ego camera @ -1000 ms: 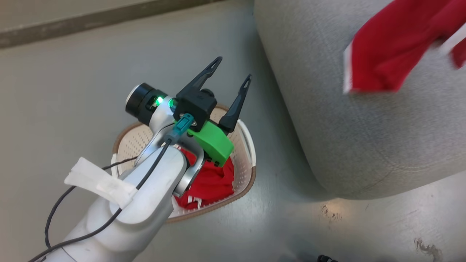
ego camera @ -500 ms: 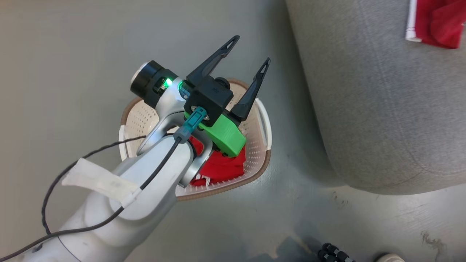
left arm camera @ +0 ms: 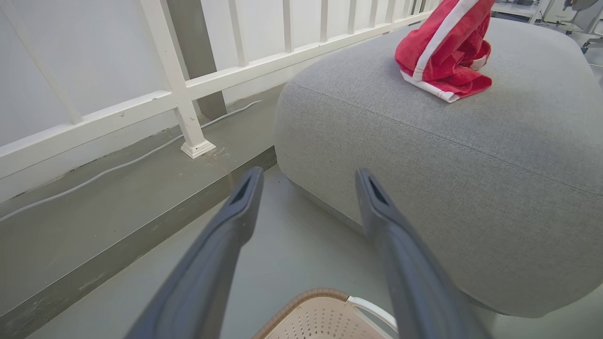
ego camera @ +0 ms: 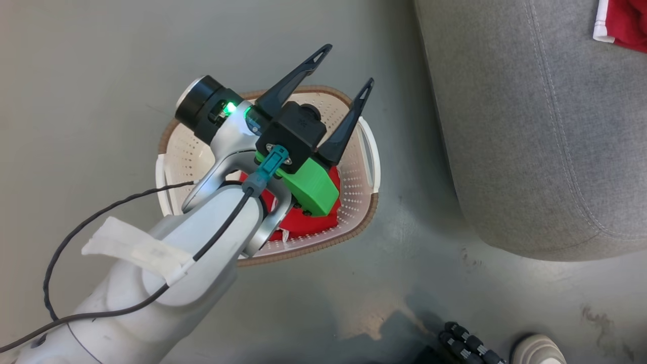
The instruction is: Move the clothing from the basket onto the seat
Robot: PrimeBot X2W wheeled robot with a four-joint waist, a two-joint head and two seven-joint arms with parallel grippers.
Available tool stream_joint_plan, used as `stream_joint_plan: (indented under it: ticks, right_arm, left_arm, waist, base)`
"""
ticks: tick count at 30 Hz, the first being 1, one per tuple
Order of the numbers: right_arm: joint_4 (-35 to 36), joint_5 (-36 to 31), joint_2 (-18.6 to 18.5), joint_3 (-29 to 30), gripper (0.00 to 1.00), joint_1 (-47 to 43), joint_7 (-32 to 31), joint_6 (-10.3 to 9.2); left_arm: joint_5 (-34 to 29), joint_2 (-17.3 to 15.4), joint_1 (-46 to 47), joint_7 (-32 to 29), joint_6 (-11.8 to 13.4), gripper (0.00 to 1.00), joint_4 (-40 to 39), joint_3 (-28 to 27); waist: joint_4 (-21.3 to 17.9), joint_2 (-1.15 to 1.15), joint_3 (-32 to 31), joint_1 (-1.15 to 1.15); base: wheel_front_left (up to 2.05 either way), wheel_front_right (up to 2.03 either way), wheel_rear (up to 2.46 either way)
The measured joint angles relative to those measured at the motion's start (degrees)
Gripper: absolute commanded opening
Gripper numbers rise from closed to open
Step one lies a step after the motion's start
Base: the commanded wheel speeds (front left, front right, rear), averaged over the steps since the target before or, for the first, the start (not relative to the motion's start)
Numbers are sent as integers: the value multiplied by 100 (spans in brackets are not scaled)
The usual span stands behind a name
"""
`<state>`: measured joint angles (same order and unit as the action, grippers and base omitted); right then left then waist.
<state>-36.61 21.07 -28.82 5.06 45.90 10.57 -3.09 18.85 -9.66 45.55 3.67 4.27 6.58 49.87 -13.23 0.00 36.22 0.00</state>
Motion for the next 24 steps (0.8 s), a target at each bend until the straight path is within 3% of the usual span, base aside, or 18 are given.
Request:
stream_joint_plan:
  ticks: [12, 13, 15, 16, 24]
  right_arm:
    - [-745, 76, 658, -257, 0, -187, 85, 100]
    - [-745, 76, 658, -257, 9, -187, 85, 100]
    - [-831, 76, 662, -261, 51, -187, 114, 101]
    - [-865, 76, 668, -264, 100, -188, 143, 105]
    - [-1029, 2, 709, -363, 100, -209, 288, 209]
  left_arm:
    - [-8, -69, 0, -59, -23, 100, -36, 24]
    - [-8, -69, 0, -59, -23, 100, -36, 24]
    - [-8, -80, 0, -60, -23, 100, -44, 24]
    - [-8, -87, 0, -60, -23, 100, -47, 23]
    - [-3, -170, -6, -52, -23, 100, -42, -4]
  waist:
    - [-122, 0, 91, 0]
    - [-122, 0, 91, 0]
    - [-139, 0, 88, 0]
    - [-149, 0, 84, 0]
    - [-247, 0, -37, 0]
  base:
    - [0, 0, 0]
    - [0, 0, 0]
    - [0, 0, 0]
    - [0, 0, 0]
    - [0, 0, 0]
